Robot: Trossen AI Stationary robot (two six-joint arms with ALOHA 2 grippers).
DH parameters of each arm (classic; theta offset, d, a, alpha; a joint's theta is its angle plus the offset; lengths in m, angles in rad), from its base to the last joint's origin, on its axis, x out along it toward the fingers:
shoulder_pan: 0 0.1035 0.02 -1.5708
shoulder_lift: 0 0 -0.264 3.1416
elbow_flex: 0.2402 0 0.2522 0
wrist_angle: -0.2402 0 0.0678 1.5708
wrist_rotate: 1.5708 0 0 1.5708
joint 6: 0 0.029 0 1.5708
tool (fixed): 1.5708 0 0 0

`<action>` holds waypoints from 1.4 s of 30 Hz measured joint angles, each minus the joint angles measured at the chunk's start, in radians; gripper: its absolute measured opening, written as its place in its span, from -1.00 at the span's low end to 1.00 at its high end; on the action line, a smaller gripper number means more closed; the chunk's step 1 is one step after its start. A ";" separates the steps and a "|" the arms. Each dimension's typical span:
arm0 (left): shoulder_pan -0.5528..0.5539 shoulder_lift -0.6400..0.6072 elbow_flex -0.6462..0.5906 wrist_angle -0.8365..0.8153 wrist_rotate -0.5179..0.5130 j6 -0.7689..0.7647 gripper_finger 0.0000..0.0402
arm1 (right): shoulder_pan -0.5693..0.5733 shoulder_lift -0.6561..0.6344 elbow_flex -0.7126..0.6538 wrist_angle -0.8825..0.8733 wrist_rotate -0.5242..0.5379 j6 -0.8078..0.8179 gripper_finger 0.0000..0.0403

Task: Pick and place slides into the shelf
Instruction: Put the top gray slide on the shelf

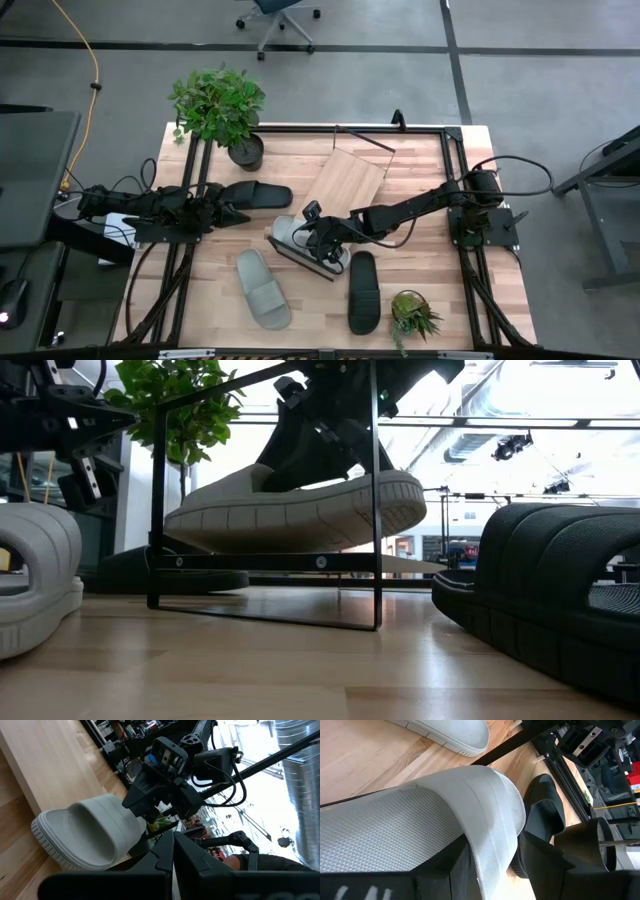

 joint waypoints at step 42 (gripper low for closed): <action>0.000 0.000 0.000 0.000 0.000 0.000 -1.00 | -0.037 -0.010 0.081 -0.137 -0.161 -0.015 -0.20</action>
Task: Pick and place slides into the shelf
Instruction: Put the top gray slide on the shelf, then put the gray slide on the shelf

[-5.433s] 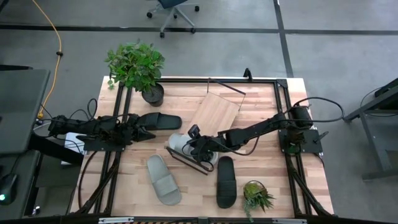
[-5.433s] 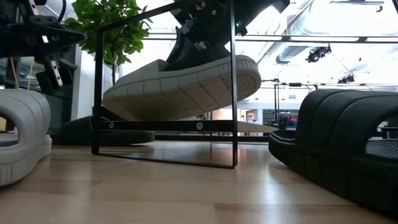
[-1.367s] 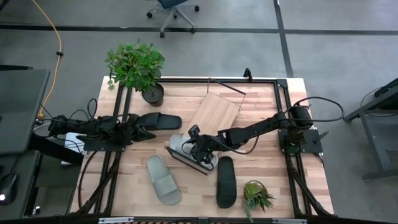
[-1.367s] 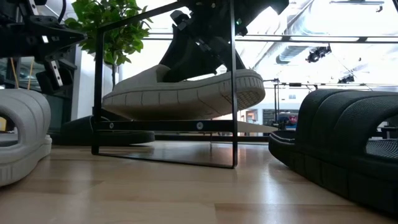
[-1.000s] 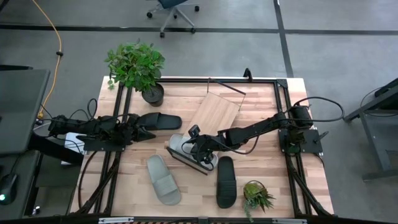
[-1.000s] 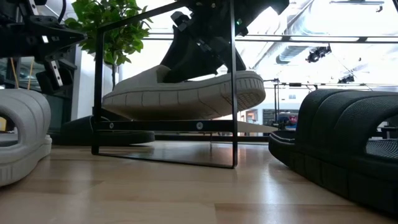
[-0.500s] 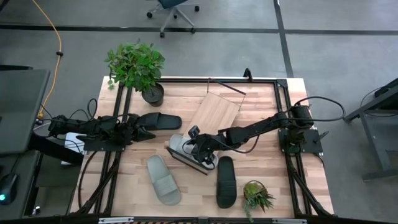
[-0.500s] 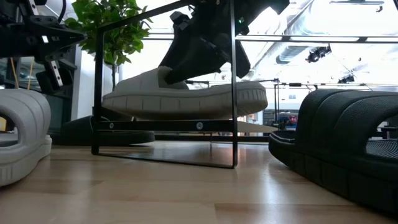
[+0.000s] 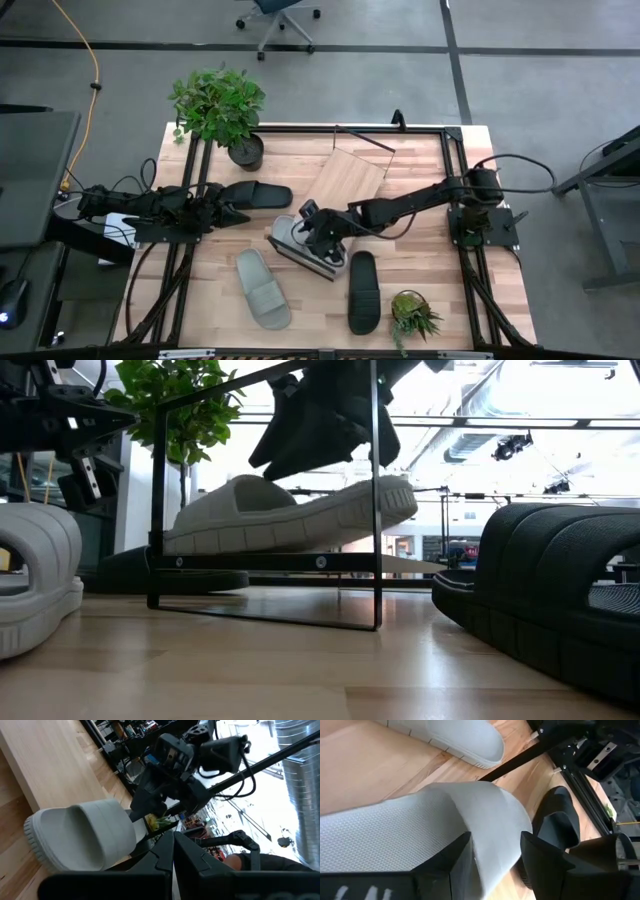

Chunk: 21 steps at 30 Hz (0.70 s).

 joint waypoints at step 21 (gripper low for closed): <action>0.000 0.000 0.000 0.000 0.000 0.000 -1.00 | -0.010 -0.003 0.019 -0.109 -0.039 0.027 -0.20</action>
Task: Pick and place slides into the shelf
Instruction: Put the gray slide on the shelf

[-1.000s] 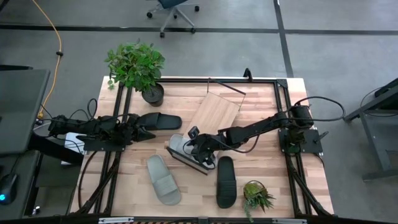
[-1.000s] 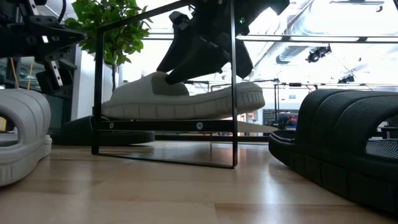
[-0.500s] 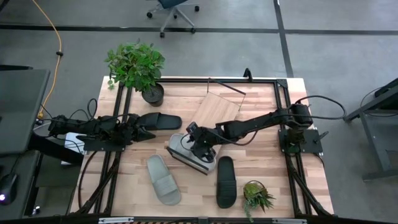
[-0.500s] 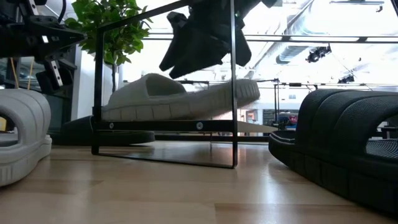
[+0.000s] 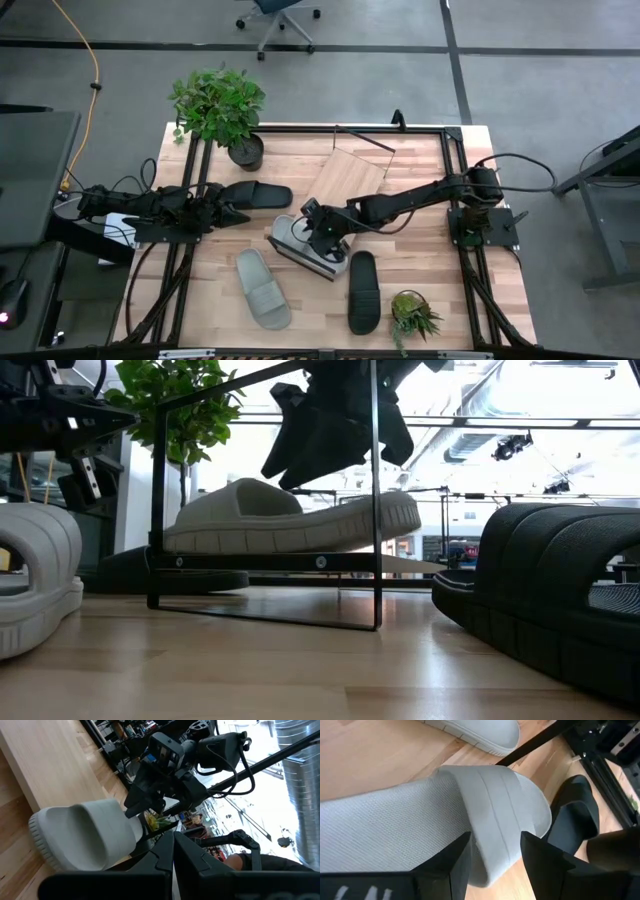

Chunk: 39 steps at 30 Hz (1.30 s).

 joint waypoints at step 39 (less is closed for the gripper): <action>0.000 0.000 0.000 0.007 -0.042 -0.038 -1.00 | -0.068 -0.531 -0.001 -0.340 0.467 1.391 -0.21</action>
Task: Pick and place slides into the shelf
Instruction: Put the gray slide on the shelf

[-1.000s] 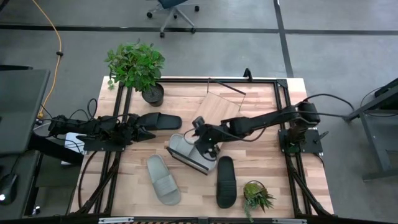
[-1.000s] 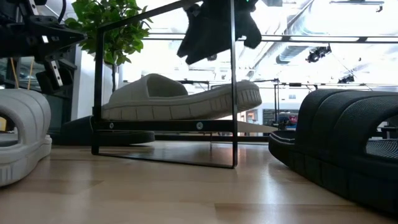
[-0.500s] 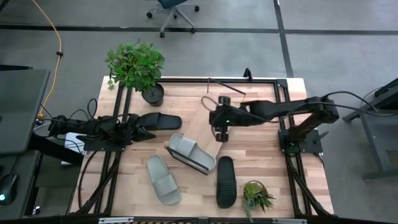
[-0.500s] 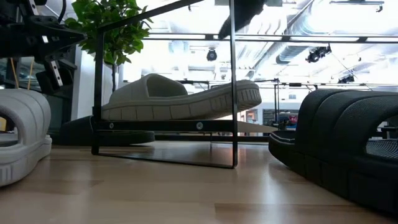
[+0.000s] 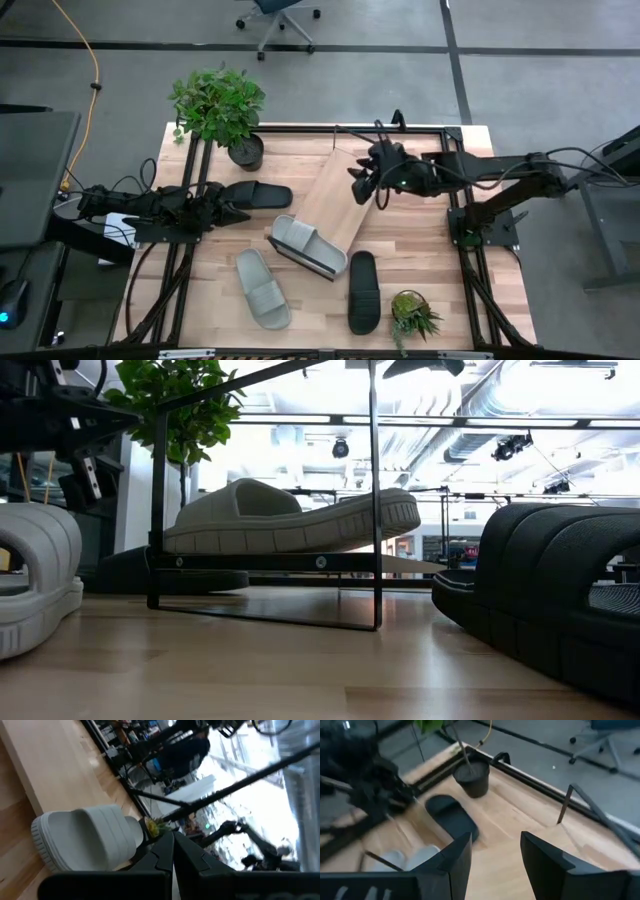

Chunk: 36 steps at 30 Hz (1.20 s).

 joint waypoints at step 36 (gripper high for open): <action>0.000 0.137 0.000 0.052 0.803 -0.474 -1.00 | 0.113 -0.016 0.000 -0.083 0.029 0.177 -0.21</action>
